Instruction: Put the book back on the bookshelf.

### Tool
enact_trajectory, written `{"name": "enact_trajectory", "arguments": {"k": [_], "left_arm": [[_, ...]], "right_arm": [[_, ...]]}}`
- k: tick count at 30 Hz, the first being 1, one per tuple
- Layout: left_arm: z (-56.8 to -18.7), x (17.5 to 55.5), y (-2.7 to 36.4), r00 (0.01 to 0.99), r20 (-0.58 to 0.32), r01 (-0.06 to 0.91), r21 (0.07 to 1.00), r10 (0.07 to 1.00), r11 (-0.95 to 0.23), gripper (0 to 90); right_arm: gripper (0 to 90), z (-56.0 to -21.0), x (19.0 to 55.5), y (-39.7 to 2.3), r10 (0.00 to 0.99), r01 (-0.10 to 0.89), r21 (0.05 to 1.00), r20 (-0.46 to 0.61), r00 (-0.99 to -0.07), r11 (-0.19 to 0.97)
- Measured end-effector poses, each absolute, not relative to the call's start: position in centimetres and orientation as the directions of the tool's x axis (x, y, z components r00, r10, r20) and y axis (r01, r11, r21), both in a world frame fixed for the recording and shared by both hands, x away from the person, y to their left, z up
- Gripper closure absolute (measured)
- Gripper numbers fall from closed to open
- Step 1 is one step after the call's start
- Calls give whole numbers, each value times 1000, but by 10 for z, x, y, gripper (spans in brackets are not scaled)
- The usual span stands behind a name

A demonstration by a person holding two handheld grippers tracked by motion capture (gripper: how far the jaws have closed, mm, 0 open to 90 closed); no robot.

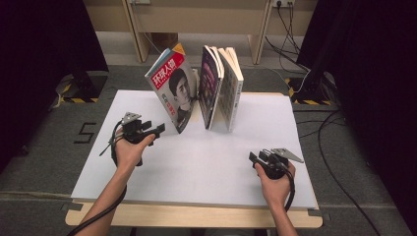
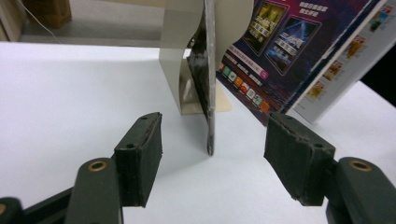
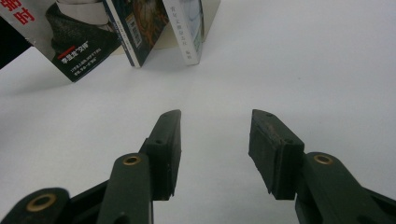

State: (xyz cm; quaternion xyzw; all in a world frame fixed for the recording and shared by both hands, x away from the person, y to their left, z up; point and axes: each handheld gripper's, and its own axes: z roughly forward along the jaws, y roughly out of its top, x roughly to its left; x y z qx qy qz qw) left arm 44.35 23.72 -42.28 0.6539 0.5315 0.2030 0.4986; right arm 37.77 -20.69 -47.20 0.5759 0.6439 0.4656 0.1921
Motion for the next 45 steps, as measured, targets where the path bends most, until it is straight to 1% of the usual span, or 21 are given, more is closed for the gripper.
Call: {"name": "enact_trajectory", "arguments": {"k": [12, 22, 45], "left_arm": [[-430, 429, 246, 353, -248, 489, 871, 902, 49, 357], [-445, 413, 258, 336, -241, 500, 865, 911, 45, 351], [-459, 394, 278, 332, -224, 493, 869, 916, 34, 349]], "right_arm": [[544, -472, 378, -207, 921, 561, 822, 288, -264, -96], [541, -472, 378, -206, 920, 561, 823, 287, -267, -94], [541, -472, 378, -205, 920, 563, 821, 289, -266, -96]]}}
